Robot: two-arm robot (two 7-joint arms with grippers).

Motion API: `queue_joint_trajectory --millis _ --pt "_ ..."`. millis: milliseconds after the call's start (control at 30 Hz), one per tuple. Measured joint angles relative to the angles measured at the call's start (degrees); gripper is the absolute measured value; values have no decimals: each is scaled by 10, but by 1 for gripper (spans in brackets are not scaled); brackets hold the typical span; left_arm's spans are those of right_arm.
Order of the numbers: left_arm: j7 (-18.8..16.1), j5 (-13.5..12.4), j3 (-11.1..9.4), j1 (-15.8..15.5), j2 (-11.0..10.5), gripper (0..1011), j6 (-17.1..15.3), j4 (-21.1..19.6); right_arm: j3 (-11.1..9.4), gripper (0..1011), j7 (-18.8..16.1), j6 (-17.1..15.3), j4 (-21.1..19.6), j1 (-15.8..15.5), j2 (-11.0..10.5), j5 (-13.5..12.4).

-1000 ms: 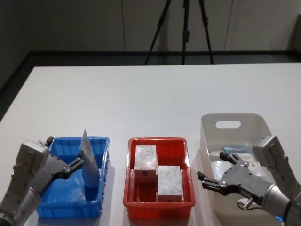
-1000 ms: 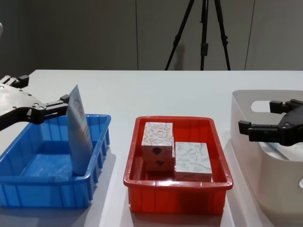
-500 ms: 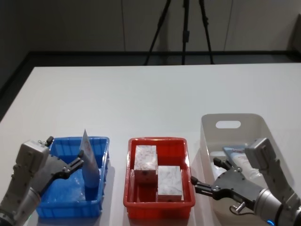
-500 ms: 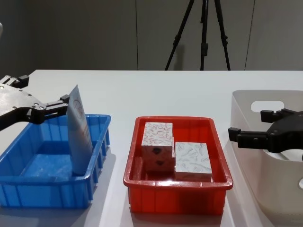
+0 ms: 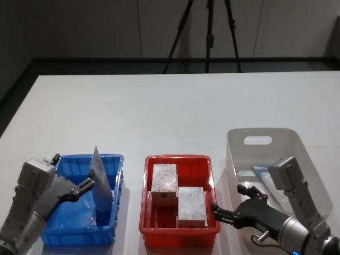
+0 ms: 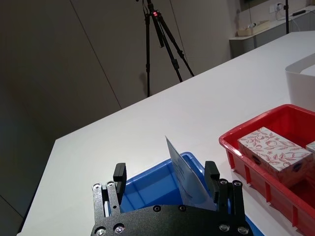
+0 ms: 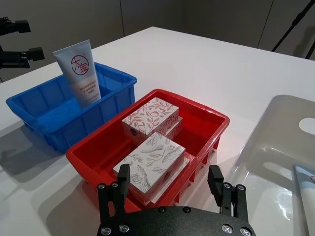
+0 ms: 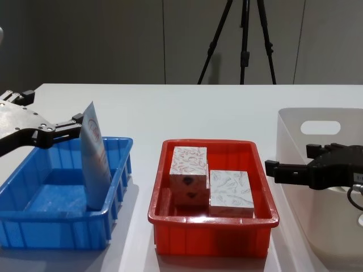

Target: Bimanual collaborative sorting of washing and personal care products

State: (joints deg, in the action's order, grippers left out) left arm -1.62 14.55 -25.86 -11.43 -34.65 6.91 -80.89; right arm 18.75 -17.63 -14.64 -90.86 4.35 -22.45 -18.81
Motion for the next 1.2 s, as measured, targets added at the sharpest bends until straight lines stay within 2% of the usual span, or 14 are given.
queue_joint_trajectory --millis 700,1200 --pt "0 0 0 0 0 1001 0 0 14 1001 23 -43 21 18 39 6" --pt "0 0 0 0 0 1002 0 0 25 1001 22 -58 46 36 57 13"
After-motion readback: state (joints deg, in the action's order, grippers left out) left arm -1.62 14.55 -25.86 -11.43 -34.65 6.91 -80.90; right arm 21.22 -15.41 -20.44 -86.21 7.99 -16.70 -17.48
